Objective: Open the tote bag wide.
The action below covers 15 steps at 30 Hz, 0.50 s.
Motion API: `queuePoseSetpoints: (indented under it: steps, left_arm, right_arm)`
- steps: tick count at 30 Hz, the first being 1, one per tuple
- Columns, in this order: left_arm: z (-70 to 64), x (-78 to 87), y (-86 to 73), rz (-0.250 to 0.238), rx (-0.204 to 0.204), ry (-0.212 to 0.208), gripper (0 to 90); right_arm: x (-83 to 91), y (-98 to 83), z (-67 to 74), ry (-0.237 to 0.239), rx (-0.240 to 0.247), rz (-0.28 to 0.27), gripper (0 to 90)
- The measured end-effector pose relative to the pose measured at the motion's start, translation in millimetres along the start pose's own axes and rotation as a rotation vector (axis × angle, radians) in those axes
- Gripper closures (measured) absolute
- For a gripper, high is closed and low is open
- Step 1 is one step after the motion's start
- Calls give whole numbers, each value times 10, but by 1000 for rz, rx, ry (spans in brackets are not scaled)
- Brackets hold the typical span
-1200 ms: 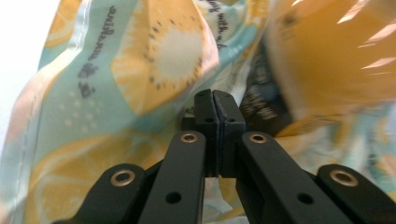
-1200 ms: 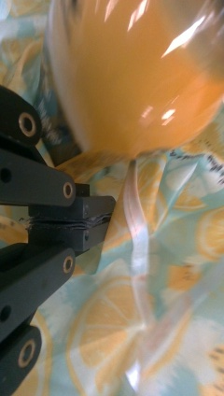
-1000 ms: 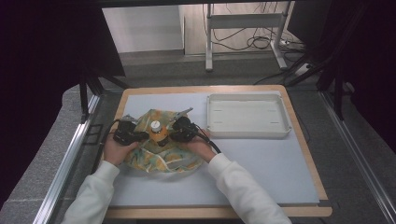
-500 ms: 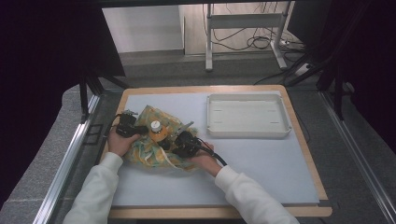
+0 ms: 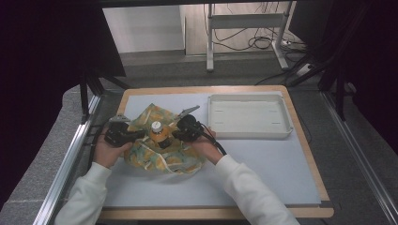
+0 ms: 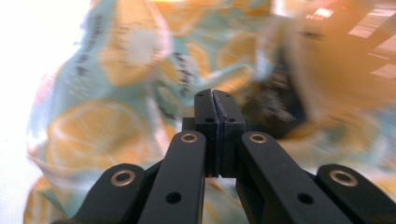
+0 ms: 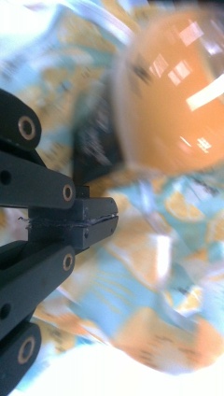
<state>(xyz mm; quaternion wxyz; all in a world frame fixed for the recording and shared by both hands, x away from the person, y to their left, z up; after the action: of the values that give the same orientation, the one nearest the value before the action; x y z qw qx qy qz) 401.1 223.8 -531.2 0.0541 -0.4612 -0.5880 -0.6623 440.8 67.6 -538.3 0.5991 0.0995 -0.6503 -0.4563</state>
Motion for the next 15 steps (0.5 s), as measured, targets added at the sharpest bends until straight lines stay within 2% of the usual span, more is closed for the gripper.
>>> queuePoseSetpoints:
  steps: [2,4,8,12,15]
  left_arm:
    - [-63,-8,-7,2,-9,-3,900]
    - [-88,-89,-28,24,-12,-7,900]
    - [-79,-261,-136,89,-8,-27,900]
    - [-78,-297,-287,127,4,-51,900]
    - [-82,-305,-370,150,-8,-49,900]
  right_arm:
    - [-69,67,-55,8,-5,6,893]
    - [-151,101,-95,15,-8,18,893]
    - [-284,126,-130,36,-28,39,893]
    - [-387,131,-194,36,-30,55,893]
    - [-423,132,-238,29,-33,62,893]
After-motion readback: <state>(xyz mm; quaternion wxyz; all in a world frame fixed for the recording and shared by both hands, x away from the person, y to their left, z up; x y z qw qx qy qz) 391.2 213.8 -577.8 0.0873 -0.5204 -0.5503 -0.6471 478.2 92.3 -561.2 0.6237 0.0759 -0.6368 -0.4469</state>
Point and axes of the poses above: each handheld gripper's, and its own axes: x roughly backward along the jaws, y roughly out of its top, z roughly to its left, the point moved 9 cm from there along -x, roughly forward along the jaws, and after that the axes turned 3 degrees about y, right-handed, at the moved point
